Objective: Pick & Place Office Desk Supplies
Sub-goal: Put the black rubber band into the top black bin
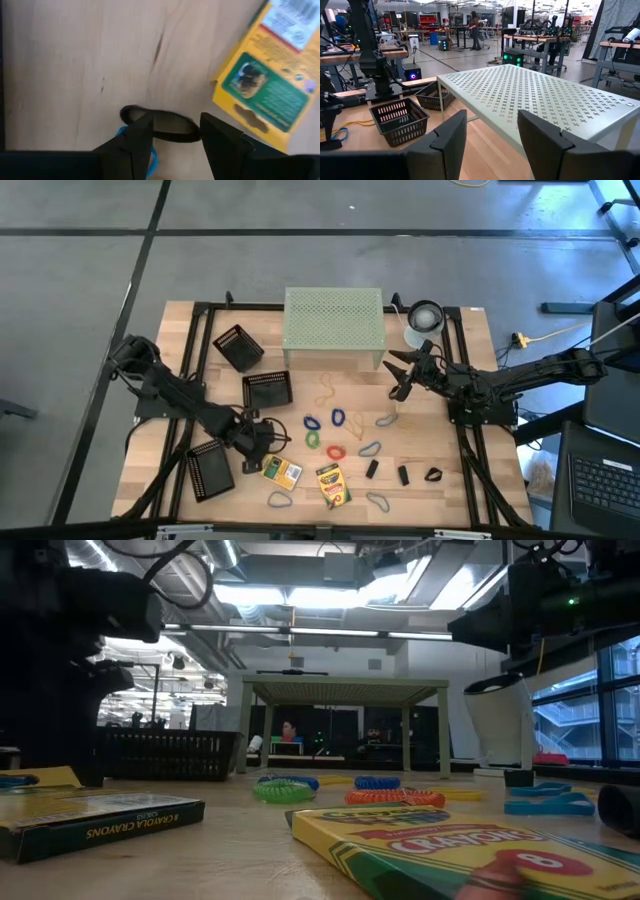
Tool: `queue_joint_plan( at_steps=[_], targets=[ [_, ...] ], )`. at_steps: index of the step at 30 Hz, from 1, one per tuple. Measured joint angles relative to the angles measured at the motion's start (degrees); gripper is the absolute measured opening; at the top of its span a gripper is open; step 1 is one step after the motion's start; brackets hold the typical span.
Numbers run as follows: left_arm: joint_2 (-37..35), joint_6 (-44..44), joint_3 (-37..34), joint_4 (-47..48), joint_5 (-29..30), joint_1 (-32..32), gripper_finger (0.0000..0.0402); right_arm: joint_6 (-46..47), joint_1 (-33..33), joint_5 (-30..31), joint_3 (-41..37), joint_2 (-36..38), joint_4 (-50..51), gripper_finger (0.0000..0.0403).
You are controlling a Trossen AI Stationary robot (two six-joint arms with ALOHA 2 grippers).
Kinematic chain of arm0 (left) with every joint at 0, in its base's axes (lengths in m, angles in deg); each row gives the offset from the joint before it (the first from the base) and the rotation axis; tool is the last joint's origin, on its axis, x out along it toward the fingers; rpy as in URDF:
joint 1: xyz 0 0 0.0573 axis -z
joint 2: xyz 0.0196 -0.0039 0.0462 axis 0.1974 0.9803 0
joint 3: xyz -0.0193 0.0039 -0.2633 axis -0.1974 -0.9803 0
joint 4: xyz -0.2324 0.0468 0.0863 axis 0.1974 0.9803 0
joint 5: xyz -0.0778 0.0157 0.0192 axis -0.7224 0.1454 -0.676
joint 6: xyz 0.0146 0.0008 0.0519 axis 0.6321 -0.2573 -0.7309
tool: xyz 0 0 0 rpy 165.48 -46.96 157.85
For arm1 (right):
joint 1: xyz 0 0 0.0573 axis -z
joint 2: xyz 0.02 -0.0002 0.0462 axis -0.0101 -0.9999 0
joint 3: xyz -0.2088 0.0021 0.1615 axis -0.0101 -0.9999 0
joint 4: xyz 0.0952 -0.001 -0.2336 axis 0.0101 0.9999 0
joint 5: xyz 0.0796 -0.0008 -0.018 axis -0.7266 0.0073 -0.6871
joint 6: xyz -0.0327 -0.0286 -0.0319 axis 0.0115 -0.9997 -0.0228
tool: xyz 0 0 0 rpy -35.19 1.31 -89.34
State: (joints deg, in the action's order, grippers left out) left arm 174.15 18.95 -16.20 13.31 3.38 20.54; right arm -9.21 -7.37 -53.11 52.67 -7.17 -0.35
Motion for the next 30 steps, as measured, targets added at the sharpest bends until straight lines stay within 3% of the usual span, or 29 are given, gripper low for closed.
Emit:
queue_joint_plan(
  at_steps=[11, 15, 21, 30],
  targets=[
    [4.9, -1.7, 0.2, -0.2, -0.8, 0.0, 0.0151, 0.2, 0.0, 0.0, 0.0, 0.0, 0.0, 0.018],
    [4.2, -1.7, 0.1, -0.2, -0.8, 0.0, 0.0113, 0.1, 0.0, 0.0, 0.0, 0.0, 0.0, 0.018],
    [2.3, -4.3, -0.2, -0.1, -1.3, 0.0, 0.0016, 0.1, 0.0, 0.0, 0.0, 0.0, 0.0, 0.018],
    [1.6, -10.9, 1.3, -1.1, 2.9, 0.0, 0.0004, 0.1, 0.0, 0.0, 0.0, 0.0, 0.0, 0.018]
  ],
)
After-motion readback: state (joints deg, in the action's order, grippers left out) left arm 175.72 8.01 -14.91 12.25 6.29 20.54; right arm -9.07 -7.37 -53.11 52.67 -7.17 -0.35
